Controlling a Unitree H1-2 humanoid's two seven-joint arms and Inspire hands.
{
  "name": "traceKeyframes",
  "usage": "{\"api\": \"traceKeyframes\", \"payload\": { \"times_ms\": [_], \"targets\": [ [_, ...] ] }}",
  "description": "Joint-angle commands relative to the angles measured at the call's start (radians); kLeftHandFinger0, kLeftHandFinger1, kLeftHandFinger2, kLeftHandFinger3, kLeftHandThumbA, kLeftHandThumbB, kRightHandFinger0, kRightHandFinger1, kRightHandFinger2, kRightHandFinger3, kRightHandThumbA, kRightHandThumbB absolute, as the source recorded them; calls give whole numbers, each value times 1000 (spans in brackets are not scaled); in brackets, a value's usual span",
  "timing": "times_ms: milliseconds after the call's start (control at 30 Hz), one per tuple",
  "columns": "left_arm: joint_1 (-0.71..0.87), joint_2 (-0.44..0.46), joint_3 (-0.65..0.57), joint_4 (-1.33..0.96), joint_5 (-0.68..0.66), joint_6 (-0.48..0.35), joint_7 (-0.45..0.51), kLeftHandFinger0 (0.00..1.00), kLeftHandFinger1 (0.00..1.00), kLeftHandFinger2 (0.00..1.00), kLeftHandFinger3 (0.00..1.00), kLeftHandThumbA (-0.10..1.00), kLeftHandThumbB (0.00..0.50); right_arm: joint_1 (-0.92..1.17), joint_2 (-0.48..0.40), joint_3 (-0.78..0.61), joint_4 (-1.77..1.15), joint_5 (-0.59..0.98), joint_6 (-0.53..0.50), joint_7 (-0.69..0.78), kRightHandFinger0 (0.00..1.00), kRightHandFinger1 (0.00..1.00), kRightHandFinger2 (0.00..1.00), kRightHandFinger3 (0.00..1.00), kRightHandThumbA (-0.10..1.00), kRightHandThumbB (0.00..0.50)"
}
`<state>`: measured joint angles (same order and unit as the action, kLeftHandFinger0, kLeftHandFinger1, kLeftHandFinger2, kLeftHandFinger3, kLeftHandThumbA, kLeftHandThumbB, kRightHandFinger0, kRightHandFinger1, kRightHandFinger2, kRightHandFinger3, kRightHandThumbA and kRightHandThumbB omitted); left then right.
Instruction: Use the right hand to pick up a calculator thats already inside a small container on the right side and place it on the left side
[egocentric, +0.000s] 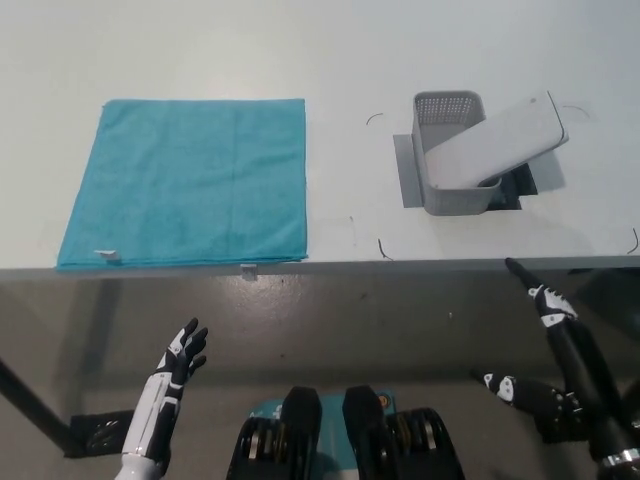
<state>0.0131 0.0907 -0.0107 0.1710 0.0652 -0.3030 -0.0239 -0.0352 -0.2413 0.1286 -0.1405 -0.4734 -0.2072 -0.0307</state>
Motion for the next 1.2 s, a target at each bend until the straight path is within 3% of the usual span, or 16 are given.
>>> {"api": "traceKeyframes", "payload": {
  "times_ms": [0, 233, 267, 400, 600, 800, 867, 1167],
  "targets": [
    [-20, 7, -4, -14, 0, -88, -2, 1000, 1000, 1000, 1000, 1000, 0, -51, -60, -48, -324, -228, 125, 99, 1000, 1000, 1000, 1000, 949, 259],
    [-7, 6, 6, -17, -11, -92, 1, 1000, 1000, 1000, 1000, 1000, 0, -244, -94, -48, -286, -287, 193, 157, 1000, 1000, 1000, 1000, 794, 329],
    [-7, 6, 8, -16, -17, -97, -2, 1000, 1000, 1000, 1000, 1000, 0, -298, -105, -43, -261, -317, 226, 186, 1000, 1000, 1000, 1000, 740, 380],
    [-11, 8, 7, -5, -11, -107, -2, 1000, 1000, 1000, 1000, 1000, 0, -407, -141, -17, -159, -384, 251, 214, 1000, 1000, 1000, 1000, 721, 419],
    [-14, 9, 7, -3, -10, -108, -4, 1000, 1000, 1000, 1000, 1000, 0, -538, -187, 46, 41, -442, 283, 242, 1000, 1000, 1000, 1000, 789, 450],
    [-13, 8, 6, -5, -10, -106, -6, 1000, 1000, 1000, 1000, 1000, 0, -602, -206, 95, 181, -469, 299, 248, 1000, 1000, 1000, 1000, 787, 441],
    [-12, 8, 5, -9, -11, -100, -7, 1000, 1000, 1000, 1000, 1000, 0, -623, -211, 114, 231, -480, 311, 260, 1000, 1000, 1000, 1000, 802, 458],
    [-13, 11, 5, -22, 1, -89, -5, 1000, 1000, 1000, 1000, 1000, 0, -650, -230, 158, 284, -510, 344, 285, 1000, 1000, 1000, 1000, 855, 495]
  ]
}}
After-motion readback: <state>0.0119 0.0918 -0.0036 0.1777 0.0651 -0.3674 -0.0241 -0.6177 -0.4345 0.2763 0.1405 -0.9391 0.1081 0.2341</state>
